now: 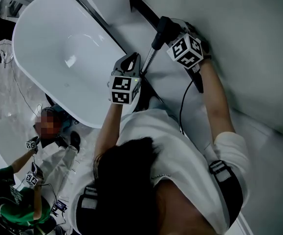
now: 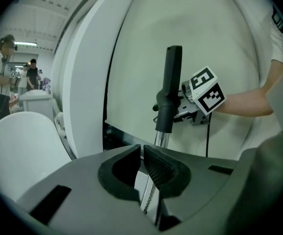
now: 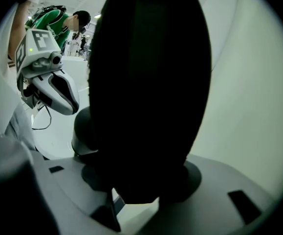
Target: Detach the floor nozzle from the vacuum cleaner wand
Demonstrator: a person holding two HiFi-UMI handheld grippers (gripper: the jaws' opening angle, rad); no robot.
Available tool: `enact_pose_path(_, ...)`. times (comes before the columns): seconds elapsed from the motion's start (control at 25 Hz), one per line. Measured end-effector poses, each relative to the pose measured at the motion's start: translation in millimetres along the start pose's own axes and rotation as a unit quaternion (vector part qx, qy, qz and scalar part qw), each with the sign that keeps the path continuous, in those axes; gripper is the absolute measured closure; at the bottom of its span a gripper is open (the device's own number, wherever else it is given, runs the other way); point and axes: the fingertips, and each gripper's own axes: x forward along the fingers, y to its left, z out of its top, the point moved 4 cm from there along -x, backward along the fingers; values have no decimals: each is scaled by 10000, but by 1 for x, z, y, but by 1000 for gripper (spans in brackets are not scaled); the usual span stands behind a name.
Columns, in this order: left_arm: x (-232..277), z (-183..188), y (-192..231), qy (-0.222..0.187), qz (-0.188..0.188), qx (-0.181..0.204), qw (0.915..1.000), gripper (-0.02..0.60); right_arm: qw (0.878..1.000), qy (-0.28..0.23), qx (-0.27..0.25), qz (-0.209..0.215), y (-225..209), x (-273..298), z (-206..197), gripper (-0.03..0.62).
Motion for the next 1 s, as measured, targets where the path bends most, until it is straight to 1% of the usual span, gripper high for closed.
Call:
enact_pose_path(0.16, 14, -3, -5, 157, -188, 170, 9996, 575, 9995, 297, -50, 117, -2, 1, -2, 369)
enact_pose_path(0.24, 18, -4, -6, 188, -262, 187, 9993, 575, 9992, 385, -51, 135, -3, 2, 0, 370)
enact_pose_path(0.4, 26, -7, -11, 417, -581, 263, 9971, 574, 9987, 505, 14, 119, -5, 2, 3, 370)
enact_pose_path(0.44, 28, -8, -12, 485, -671, 317, 9961, 562, 9985, 537, 24, 126, -5, 2, 3, 370)
enact_pose_path(0.52, 34, -13, -16, 599, -873, 382, 9936, 476, 9982, 594, 26, 123, -2, 2, 4, 371)
enact_pose_path(0.6, 41, -17, -20, 650, -1013, 437, 9918, 431, 9978, 657, 33, 88, -1, 2, 3, 372)
enact_pose_path(0.76, 52, -20, -19, 584, -1131, 512, 9905, 400, 9974, 713, 53, 1, 4, 1, 5, 372)
enact_pose_path(0.92, 66, -17, -25, 603, -1409, 585, 9864, 391, 9970, 769, -7, -46, -1, -2, 5, 372)
enact_pose_path(1.0, 74, -20, -28, 632, -1476, 624, 9851, 391, 9971, 753, 25, -100, 0, -2, 5, 372)
